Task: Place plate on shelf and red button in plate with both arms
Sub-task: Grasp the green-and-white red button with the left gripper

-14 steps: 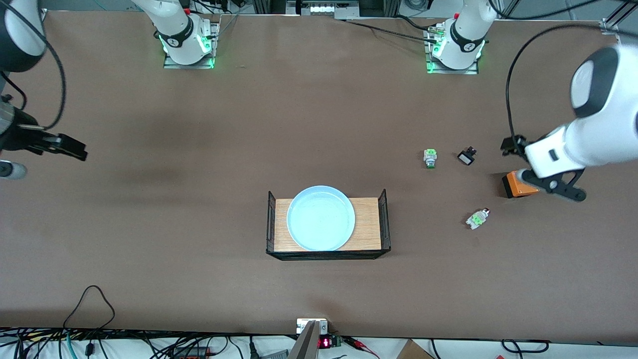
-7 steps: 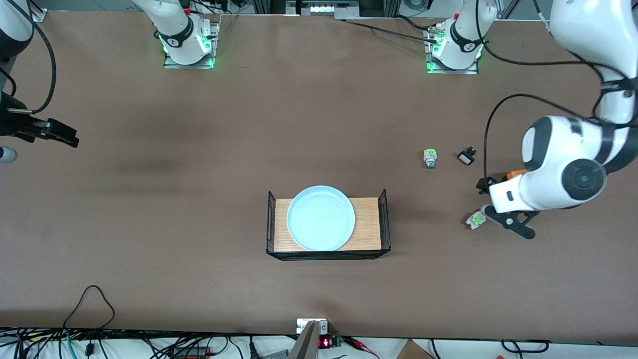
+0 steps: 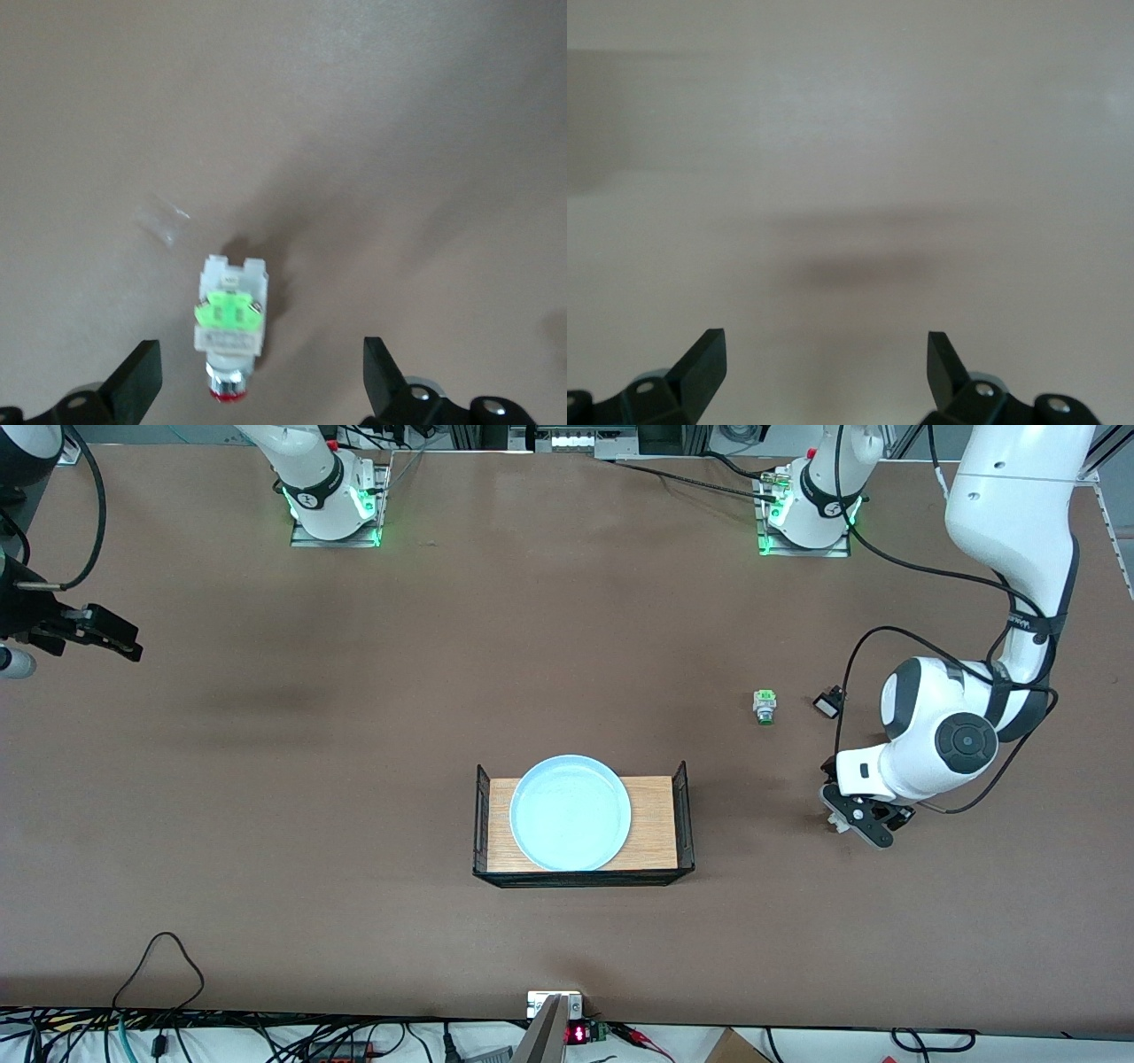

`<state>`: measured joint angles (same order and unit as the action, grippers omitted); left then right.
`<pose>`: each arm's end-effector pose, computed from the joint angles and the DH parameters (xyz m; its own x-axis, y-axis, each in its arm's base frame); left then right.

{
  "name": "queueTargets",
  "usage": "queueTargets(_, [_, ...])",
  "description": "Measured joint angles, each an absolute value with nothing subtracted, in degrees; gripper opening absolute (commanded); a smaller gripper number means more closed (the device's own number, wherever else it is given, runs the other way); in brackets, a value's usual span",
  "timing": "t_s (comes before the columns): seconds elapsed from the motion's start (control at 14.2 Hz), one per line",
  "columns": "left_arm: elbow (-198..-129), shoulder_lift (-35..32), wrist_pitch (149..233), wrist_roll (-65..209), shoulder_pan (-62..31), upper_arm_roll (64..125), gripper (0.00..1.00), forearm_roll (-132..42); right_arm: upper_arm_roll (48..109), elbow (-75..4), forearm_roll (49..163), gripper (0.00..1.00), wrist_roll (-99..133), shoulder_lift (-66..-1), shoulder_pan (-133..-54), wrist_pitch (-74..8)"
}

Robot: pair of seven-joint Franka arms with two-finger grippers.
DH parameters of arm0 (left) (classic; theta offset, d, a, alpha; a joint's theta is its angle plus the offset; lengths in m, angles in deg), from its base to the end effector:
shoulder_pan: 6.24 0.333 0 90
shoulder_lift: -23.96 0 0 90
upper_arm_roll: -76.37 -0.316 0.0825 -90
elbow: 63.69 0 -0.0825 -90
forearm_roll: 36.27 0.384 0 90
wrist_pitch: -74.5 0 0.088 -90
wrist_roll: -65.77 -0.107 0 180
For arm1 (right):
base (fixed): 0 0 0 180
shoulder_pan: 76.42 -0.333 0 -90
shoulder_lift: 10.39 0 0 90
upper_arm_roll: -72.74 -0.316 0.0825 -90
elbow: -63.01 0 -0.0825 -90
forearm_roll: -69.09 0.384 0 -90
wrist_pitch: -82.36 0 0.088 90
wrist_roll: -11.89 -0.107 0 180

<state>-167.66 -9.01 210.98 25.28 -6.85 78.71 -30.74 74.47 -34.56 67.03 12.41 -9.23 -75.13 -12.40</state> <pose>0.6501 -0.0307 0.2216 0.6808 -0.7317 -0.0348 -0.7325 -0.6802 -0.0278 0.5508 -0.0328 0.5803 0.9987 -0.0406 -0.0292 -0.0396 -0.9986 0.0348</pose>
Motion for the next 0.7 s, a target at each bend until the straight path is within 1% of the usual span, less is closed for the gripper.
queueTargets(0.21, [-167.7,-11.1,213.9,23.6,-6.4,78.7,1.0,-30.7,74.7,-34.4,68.2,1.0,12.7,-8.9,-75.0,-12.0])
queueTargets(0.49, [-167.7,-12.0,214.6,23.5,-6.4,78.7,1.0,-30.7,74.5,-34.3,68.1,1.0,13.8,-8.9,-75.1,-11.9])
queueTargets(0.56, [-167.8,-12.1,214.6,23.5,-6.4,78.7,0.92,-30.7,74.5,-34.0,68.1,1.0,13.8,-8.9,-75.1,-11.9])
queueTargets(0.63, [-167.8,-12.5,214.7,23.5,-6.4,78.7,0.71,-30.7,74.5,-33.4,68.1,1.0,13.8,-8.9,-75.1,-11.9])
queueTargets(0.7, [-167.8,-12.8,214.9,23.5,-6.3,78.7,0.62,-30.7,74.5,-32.7,68.1,1.0,13.8,-8.9,-75.1,-11.9])
